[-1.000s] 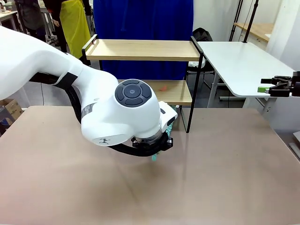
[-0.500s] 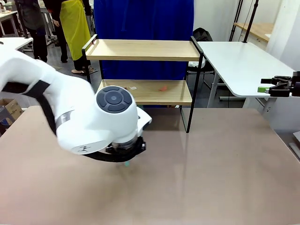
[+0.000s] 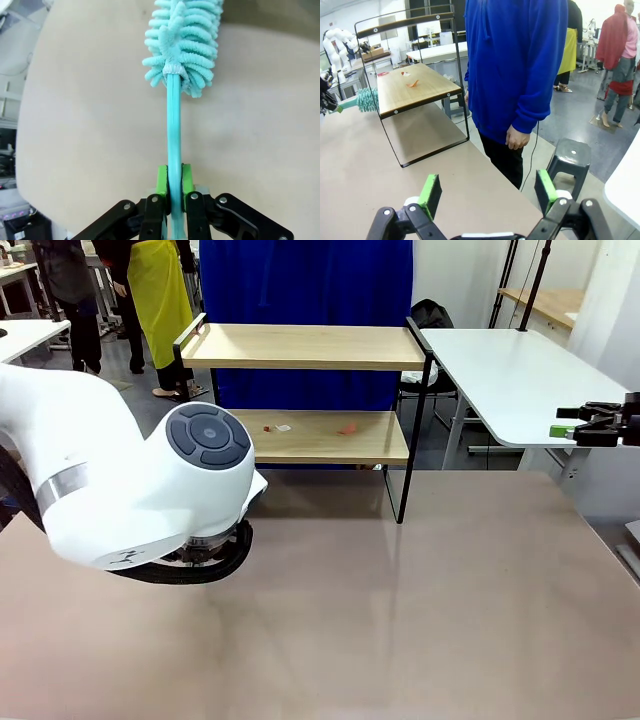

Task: Clean the shelf.
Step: Clean the specific section of the Shelf indicated by the human with the Duster.

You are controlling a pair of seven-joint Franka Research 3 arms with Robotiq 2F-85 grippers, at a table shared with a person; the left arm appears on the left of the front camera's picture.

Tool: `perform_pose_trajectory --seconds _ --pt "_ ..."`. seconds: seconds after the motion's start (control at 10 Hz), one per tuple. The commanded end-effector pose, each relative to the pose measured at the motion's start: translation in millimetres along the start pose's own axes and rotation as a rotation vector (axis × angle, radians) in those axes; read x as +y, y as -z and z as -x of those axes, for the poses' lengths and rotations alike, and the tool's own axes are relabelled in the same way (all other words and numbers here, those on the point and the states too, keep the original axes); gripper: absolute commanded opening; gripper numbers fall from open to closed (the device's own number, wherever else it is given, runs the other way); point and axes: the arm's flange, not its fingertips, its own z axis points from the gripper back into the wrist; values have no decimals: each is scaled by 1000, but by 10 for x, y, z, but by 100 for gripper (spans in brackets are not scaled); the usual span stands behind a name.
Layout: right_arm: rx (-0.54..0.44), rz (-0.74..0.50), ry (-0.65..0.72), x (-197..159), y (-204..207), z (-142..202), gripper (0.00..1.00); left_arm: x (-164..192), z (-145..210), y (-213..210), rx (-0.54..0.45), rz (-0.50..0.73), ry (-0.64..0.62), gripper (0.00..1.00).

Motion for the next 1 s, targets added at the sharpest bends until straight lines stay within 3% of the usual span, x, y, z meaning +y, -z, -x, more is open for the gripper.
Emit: perform_pose_trajectory --seconds 0.0,0.2,0.5,0.7,0.8,0.9 --pt "-2 -2 -7 8 13 -41 100 7 8 163 26 -5 -5 13" --pt "-2 -2 -7 8 13 -41 100 -21 18 -45 -7 10 8 13" --pt "-2 -2 -7 8 13 -41 100 143 2 -360 -62 233 77 13" --pt "-2 -2 -7 8 13 -41 100 325 25 -484 -16 319 246 13" --pt "-2 -2 -7 8 13 -41 100 659 44 -653 35 446 447 13" --pt "-2 -2 -7 8 13 -41 100 659 44 -653 35 446 447 13"
